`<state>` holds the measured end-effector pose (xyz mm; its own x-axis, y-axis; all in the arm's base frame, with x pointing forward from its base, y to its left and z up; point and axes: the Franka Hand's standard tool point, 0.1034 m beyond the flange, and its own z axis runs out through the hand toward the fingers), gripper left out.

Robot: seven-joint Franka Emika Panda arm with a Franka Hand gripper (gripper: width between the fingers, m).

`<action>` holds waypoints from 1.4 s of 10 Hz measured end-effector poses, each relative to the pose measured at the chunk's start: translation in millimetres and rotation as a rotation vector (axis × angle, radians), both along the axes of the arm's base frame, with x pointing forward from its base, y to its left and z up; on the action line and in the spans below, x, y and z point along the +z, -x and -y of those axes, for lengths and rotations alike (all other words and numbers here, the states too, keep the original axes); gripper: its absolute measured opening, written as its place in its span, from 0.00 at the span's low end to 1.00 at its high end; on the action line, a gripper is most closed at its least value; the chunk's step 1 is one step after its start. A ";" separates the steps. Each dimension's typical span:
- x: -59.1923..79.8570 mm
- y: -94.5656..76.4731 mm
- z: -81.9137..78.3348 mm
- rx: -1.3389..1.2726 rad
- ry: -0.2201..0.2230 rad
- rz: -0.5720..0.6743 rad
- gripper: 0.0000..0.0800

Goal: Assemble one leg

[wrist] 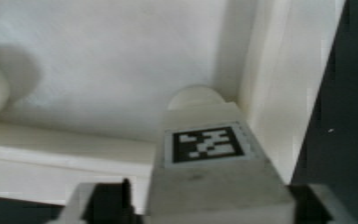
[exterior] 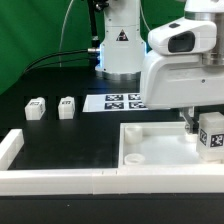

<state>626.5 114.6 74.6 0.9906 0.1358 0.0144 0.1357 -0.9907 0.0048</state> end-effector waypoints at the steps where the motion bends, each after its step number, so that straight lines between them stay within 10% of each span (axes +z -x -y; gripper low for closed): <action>1: 0.0 0.0 0.0 0.000 0.000 0.000 0.36; 14: -2.2 2.2 -2.9 -1.177 -0.044 -0.009 0.36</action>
Offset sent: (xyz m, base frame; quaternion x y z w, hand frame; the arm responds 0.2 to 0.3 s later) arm 0.0000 0.0000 0.0000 0.0000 0.0000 0.0000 1.0000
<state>624.3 117.5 72.4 0.5052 -0.8629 -0.0110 -0.8628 -0.5048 -0.0286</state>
